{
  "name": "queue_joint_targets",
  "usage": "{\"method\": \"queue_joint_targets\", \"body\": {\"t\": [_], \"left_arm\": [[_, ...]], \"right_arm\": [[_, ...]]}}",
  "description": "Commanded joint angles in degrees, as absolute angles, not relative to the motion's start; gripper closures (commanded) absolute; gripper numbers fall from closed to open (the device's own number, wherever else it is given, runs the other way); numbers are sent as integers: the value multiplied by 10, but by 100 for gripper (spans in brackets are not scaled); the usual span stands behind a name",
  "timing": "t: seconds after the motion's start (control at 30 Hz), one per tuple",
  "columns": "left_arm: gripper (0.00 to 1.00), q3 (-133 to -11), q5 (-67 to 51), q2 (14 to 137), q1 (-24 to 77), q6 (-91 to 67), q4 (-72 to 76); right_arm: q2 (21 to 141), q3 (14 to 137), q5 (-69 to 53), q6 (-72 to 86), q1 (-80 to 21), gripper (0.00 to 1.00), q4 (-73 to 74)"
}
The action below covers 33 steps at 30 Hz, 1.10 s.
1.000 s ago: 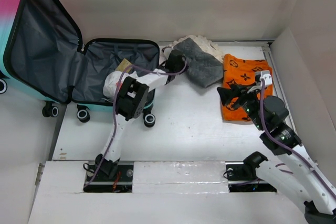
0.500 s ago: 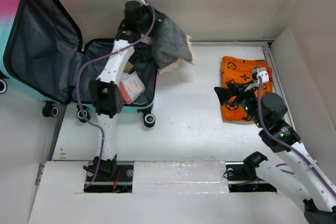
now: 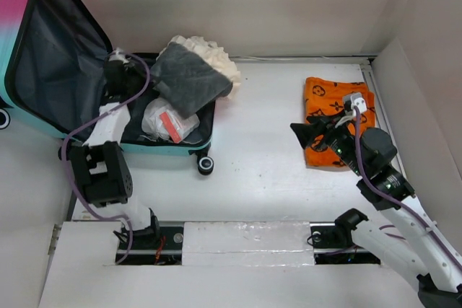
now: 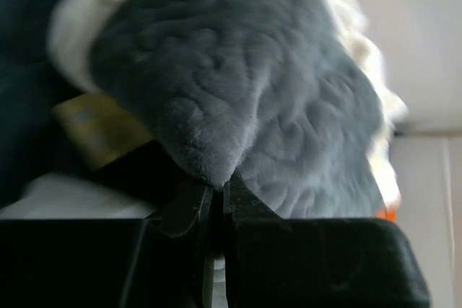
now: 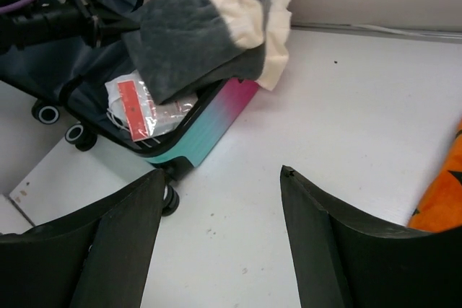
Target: Pack the luggage
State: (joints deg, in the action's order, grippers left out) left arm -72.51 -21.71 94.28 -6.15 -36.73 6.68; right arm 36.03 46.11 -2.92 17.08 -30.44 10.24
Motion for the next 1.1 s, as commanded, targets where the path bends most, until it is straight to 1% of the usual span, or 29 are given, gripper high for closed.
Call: {"method": "queue_joint_targets", "body": {"t": [0.0, 0.1, 0.2, 0.33, 0.4, 0.47, 0.53, 0.6, 0.67, 0.77, 0.8, 0.83, 0.87, 0.9, 0.93, 0.97, 1.0, 1.03, 1.07], "left_arm": [[100, -665, -221, 850, -113, -378, 148], [100, -647, -227, 838, -147, -365, 142], [100, -642, -210, 838, -161, -357, 127], [100, -636, -200, 822, -187, -378, 122], [100, -659, -171, 817, -187, -369, 90], [100, -669, -102, 810, -187, -364, 14], [100, -669, -63, 810, -187, -347, -25], [100, -649, -47, 810, -187, -347, -40], [100, -625, -56, 810, -187, -354, -40], [100, -639, -48, 816, -187, -353, -57], [97, -646, -40, 816, -187, -347, -73], [85, -656, -33, 816, -187, -340, -86], [69, -671, -33, 816, -187, -332, -96], [49, -677, -33, 806, -187, -326, -109], [41, -677, -16, 791, -187, -326, -109], [36, -677, -16, 770, -187, -326, -99], [32, -654, -8, 744, -187, -326, -85], [29, -645, 3, 686, -166, -326, -55], [22, -640, 31, 658, -149, -317, -40]], "right_arm": [[359, 470, -57, 163, -301, 30, 71], [365, 470, -69, 163, -301, 30, 71], [365, 470, -69, 163, -307, 30, 71], [365, 470, -69, 163, -312, 30, 71], [365, 470, -69, 163, -317, 29, 77], [365, 470, -63, 163, -323, 27, 77], [365, 470, -63, 163, -323, 27, 77], [371, 465, -63, 163, -328, 27, 71], [376, 465, -63, 169, -328, 27, 71], [376, 460, -63, 169, -333, 26, 71], [376, 460, -63, 169, -333, 25, 71], [376, 454, -63, 169, -338, 25, 71], [376, 448, -63, 174, -338, 23, 71], [371, 448, -56, 174, -338, 22, 71], [371, 441, -56, 174, -338, 22, 71], [371, 441, -48, 174, -338, 20, 71], [371, 441, -40, 174, -338, 20, 71], [378, 441, -40, 174, -338, 20, 78], [378, 441, -32, 179, -338, 20, 78]]}}
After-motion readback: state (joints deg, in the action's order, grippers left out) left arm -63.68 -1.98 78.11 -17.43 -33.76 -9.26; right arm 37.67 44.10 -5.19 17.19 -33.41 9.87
